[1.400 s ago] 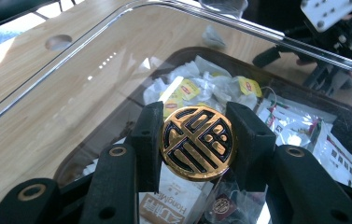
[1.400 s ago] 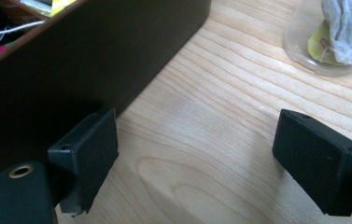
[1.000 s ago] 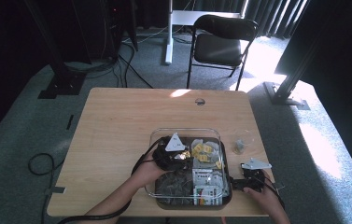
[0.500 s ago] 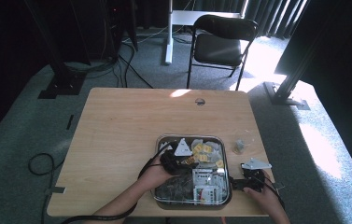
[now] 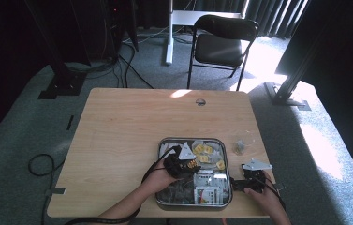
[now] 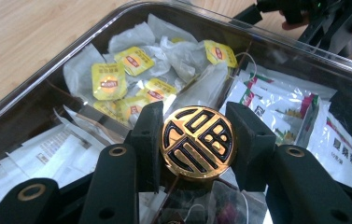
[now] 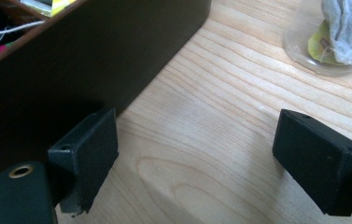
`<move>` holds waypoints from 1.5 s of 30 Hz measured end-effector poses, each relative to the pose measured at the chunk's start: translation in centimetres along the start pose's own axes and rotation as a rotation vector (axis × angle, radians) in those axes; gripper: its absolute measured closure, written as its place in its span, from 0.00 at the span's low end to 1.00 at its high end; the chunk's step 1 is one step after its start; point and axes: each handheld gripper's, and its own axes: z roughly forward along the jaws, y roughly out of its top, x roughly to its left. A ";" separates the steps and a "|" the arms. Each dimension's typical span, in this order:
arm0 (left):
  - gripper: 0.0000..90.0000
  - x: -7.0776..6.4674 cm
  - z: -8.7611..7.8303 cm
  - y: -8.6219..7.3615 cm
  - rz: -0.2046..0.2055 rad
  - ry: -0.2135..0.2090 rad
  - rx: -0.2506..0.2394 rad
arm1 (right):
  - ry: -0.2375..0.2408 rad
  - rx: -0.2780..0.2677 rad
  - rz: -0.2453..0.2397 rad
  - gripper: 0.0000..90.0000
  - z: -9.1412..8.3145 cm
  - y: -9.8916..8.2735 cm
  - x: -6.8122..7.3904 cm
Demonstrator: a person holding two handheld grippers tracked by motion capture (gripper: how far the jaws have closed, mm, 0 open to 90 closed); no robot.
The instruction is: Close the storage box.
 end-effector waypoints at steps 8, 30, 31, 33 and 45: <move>0.66 -0.1 0.5 -0.2 0.003 0.018 -0.002 | 0.000 0.000 0.000 0.15 0.0 0.0 0.0; 0.65 -0.1 1.0 -0.3 -0.017 0.026 -0.011 | 0.000 0.000 0.000 0.15 0.0 0.0 0.0; 0.65 -0.1 1.0 -0.3 -0.013 0.032 -0.014 | 0.000 0.000 0.000 0.15 0.0 0.0 0.0; 0.65 0.0 1.0 -0.3 -0.021 0.022 -0.012 | 0.000 0.000 0.000 0.15 0.0 0.0 0.0; 0.44 1.0 0.2 -0.1 -0.078 -0.002 -0.036 | 0.000 0.001 0.001 0.15 0.0 0.0 0.0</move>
